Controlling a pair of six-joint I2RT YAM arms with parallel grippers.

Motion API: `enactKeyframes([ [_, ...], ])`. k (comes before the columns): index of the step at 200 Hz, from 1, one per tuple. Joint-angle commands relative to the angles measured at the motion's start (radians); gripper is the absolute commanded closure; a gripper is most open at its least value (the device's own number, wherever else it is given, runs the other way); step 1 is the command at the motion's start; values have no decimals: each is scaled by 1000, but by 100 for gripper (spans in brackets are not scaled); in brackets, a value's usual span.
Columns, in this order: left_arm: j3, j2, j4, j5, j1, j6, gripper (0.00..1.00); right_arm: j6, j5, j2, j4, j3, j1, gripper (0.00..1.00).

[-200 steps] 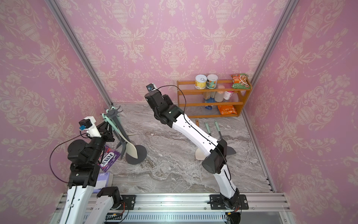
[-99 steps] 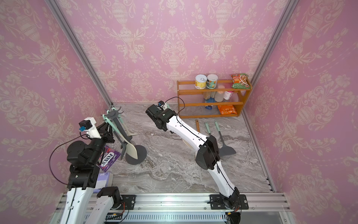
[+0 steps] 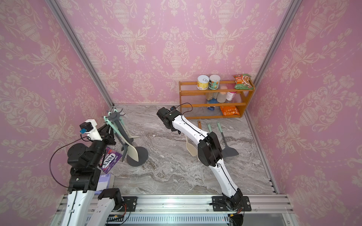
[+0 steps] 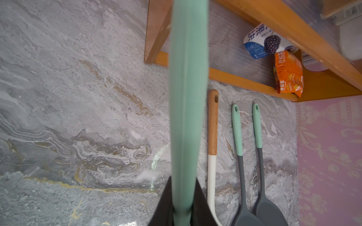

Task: Take the spatula off the kitchen utensil rack
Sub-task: Place the spatula at the center of the board.

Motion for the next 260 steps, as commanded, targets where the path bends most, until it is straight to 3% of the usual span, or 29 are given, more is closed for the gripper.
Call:
enactKeyframes([
  [1, -12, 1, -11, 25, -1, -49, 100, 31, -47, 39, -5, 23, -4, 100],
  [99, -8, 5, -14, 15, -1, -42, 100, 35, -123, 176, -30, 57, -65, 100],
  [199, -2, 9, -18, 16, -1, -40, 100, 27, -144, 194, 1, -8, -13, 95],
  [230, -4, 7, -22, 14, -2, -37, 100, 29, -152, 225, -1, 2, -17, 86],
  [260, -4, 7, -23, 9, -2, -36, 100, 27, -188, 235, 18, -2, -25, 71],
])
